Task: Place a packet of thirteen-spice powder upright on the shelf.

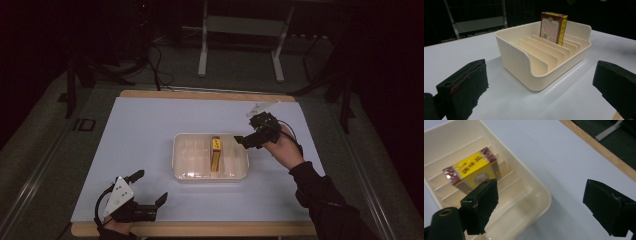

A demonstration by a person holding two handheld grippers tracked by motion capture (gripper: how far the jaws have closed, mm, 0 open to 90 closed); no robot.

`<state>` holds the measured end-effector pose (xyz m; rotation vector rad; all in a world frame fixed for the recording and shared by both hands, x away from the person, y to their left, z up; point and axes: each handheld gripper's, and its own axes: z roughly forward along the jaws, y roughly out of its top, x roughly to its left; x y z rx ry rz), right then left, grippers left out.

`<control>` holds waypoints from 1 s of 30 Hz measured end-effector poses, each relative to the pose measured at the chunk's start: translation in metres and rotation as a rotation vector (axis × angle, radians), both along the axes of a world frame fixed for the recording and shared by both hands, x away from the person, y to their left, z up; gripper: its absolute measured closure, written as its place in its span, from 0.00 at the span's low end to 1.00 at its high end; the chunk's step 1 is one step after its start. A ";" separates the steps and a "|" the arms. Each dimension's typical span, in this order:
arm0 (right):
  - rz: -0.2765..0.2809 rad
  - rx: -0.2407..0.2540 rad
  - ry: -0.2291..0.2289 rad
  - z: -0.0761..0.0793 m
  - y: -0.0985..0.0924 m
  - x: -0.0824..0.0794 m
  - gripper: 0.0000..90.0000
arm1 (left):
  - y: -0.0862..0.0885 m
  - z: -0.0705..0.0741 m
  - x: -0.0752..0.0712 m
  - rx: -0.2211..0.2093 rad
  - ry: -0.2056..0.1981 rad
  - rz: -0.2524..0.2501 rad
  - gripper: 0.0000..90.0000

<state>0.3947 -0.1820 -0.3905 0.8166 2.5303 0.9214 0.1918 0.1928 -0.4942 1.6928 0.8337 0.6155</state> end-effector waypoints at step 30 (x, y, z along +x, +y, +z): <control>-0.249 0.174 -0.193 -0.057 -0.061 -0.056 0.16 | -0.001 0.000 0.000 -0.001 0.000 -0.009 0.00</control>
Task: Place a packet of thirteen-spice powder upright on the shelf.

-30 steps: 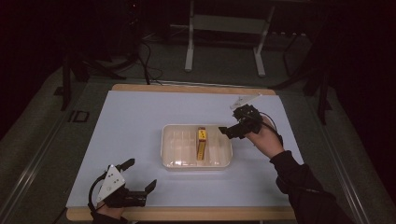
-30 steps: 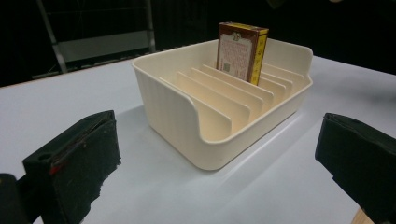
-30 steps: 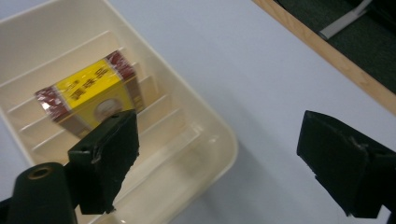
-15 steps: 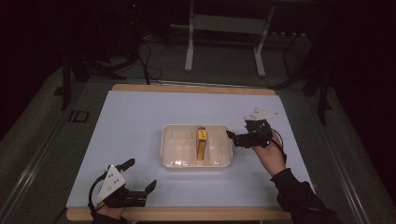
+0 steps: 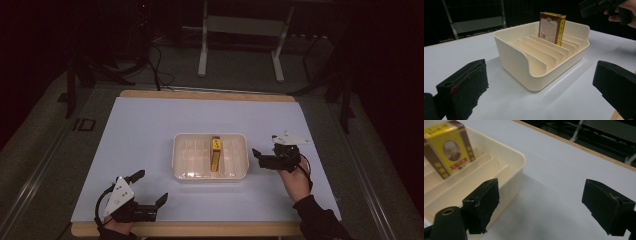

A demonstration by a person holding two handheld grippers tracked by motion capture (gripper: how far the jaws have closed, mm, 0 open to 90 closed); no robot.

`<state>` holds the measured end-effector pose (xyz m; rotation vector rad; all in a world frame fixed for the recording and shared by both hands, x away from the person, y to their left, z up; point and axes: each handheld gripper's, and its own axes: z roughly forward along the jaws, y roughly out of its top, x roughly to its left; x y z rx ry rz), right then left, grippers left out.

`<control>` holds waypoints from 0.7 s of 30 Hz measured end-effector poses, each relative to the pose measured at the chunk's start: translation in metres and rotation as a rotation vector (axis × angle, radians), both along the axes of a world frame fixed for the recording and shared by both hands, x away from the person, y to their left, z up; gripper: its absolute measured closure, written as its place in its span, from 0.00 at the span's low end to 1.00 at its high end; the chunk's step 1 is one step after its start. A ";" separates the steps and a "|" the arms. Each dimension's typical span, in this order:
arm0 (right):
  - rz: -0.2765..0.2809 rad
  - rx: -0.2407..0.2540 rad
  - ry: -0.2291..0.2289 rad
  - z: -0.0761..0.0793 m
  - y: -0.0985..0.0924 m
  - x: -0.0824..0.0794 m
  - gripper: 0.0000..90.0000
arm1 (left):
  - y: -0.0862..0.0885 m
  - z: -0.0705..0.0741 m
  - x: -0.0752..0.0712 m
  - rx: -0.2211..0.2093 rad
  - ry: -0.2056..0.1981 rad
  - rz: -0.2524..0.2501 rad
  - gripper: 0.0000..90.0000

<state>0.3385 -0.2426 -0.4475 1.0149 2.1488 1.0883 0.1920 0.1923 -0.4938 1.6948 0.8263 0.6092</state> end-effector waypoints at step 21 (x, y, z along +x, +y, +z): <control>-0.083 0.073 -0.057 -0.023 -0.012 -0.022 0.14 | -0.001 0.001 -0.001 0.009 0.004 0.015 0.00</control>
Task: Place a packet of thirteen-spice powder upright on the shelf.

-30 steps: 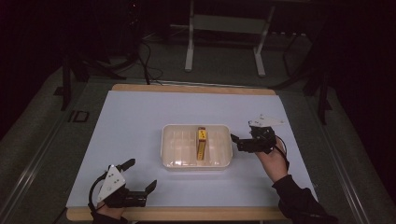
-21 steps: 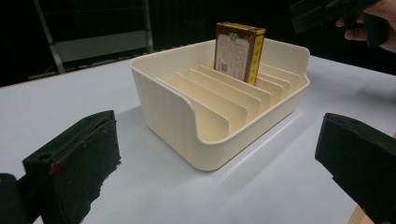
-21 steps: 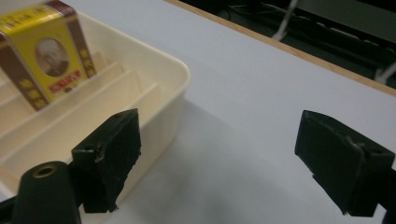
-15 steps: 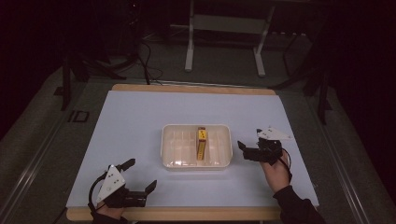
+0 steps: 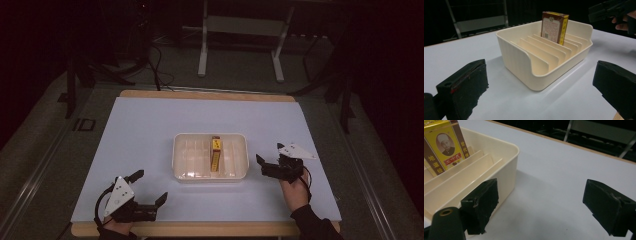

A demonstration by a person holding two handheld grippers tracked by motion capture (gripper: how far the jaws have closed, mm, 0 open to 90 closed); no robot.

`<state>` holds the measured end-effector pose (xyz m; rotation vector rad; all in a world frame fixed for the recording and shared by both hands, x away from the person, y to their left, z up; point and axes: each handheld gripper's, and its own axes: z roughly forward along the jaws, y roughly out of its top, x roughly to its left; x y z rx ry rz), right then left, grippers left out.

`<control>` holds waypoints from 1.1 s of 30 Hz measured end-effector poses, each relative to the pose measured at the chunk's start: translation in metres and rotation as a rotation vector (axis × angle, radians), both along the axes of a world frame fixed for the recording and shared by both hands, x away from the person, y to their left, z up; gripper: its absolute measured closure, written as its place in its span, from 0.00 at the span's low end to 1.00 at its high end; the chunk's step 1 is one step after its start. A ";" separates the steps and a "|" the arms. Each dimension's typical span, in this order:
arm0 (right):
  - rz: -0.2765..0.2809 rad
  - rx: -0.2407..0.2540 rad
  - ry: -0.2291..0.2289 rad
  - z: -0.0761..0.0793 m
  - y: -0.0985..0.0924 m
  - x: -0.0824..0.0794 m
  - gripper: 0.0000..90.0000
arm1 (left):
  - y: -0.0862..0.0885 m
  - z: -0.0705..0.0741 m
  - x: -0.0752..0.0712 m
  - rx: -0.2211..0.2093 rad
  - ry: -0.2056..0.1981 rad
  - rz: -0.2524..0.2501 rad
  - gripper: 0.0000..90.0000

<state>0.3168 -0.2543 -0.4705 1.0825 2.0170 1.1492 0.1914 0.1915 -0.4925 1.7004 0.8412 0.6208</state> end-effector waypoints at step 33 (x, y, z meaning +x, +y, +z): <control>0.004 0.044 0.008 -0.001 -0.009 0.004 0.15 | -0.001 -0.002 0.002 0.019 0.020 -0.012 0.00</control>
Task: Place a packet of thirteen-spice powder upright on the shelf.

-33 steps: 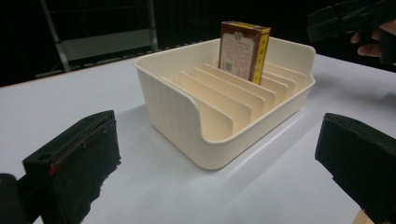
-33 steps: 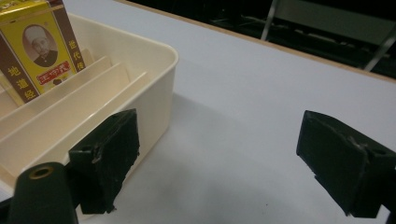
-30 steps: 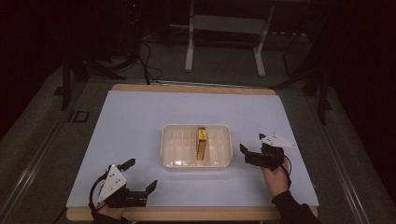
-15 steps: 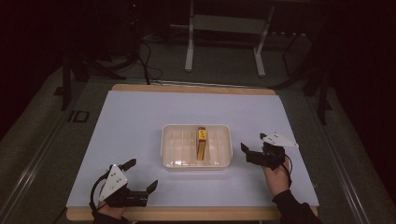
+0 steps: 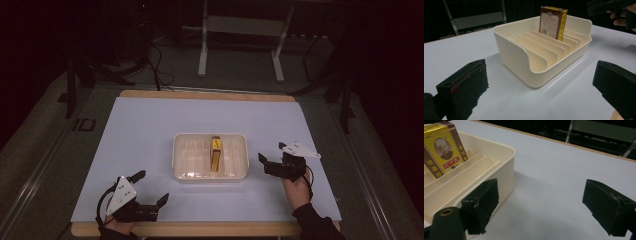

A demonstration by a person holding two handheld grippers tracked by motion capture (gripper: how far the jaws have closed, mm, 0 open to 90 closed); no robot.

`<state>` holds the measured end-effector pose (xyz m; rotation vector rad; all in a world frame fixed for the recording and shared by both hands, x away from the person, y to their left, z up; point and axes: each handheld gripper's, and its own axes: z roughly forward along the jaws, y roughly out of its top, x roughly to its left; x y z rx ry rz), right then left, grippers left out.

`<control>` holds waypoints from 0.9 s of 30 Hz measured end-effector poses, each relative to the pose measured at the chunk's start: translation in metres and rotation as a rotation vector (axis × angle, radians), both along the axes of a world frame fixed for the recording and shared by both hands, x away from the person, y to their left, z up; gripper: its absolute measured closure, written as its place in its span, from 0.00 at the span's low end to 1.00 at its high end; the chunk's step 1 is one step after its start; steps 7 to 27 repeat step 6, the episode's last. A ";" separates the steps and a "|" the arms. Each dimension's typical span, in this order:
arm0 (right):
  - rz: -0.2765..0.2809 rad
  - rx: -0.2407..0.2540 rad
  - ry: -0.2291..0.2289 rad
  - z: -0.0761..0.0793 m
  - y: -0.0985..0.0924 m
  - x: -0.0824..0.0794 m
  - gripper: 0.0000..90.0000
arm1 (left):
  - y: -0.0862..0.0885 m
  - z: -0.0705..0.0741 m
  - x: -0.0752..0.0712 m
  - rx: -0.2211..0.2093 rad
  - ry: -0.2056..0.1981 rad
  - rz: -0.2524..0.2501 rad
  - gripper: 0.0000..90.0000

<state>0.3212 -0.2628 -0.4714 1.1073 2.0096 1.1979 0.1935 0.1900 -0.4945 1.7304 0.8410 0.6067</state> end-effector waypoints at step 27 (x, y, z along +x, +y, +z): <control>0.000 0.000 -0.005 0.001 0.000 0.000 0.15 | 0.000 0.000 0.000 -0.001 -0.001 0.000 0.00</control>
